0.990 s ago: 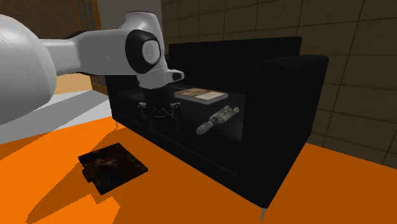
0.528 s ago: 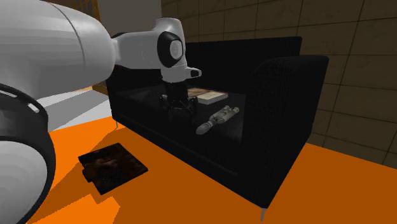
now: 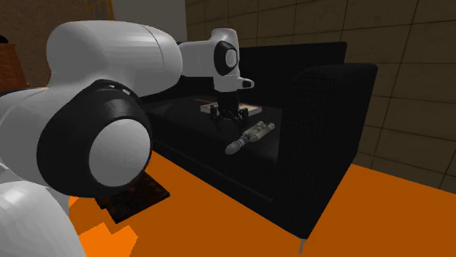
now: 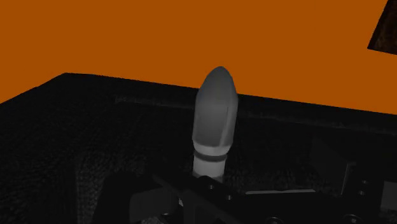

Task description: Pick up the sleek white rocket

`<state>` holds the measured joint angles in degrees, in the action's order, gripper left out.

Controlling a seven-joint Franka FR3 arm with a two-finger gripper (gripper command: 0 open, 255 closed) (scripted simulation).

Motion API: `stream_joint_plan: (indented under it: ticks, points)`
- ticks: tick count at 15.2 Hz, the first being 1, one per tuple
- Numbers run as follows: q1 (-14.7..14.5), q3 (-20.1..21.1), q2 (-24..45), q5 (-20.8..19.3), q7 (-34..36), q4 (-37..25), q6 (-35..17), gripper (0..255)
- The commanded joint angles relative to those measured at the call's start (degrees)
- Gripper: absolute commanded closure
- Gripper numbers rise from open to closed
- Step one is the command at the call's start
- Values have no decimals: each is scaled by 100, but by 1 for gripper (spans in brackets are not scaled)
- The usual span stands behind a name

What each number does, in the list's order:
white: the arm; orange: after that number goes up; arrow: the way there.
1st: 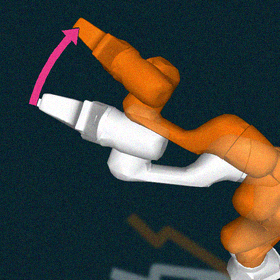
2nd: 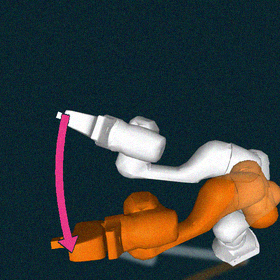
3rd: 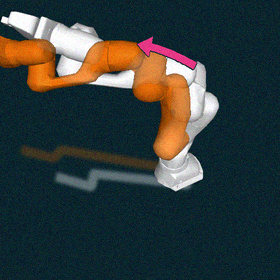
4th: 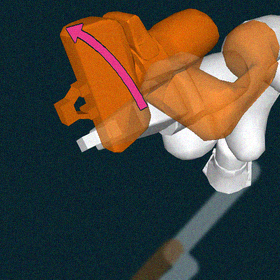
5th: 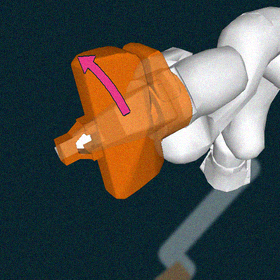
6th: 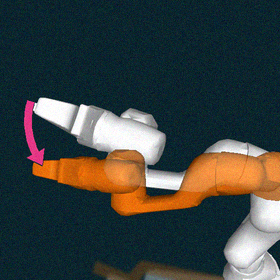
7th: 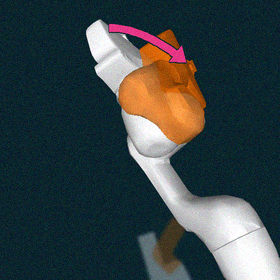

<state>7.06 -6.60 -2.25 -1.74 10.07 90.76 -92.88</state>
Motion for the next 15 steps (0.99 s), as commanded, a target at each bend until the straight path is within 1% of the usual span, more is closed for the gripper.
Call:
stream_joint_plan:
  ticks: [1, 3, 4, 11, 13, 14, 15]
  points:
    - [92, -94, 549, 73, 150, -654, 172, 0]
    - [197, -189, 1082, 165, 289, -1325, 381, 0]
    - [227, -211, 1213, 191, 321, -1497, 438, 0]
    - [205, -200, 1023, 159, 348, -689, -181, 0]
    - [203, -199, 1011, 157, 350, -628, -229, 0]
    - [203, -199, 1013, 157, 350, -626, -233, 255]
    - [203, -199, 1005, 156, 350, -618, -234, 255]
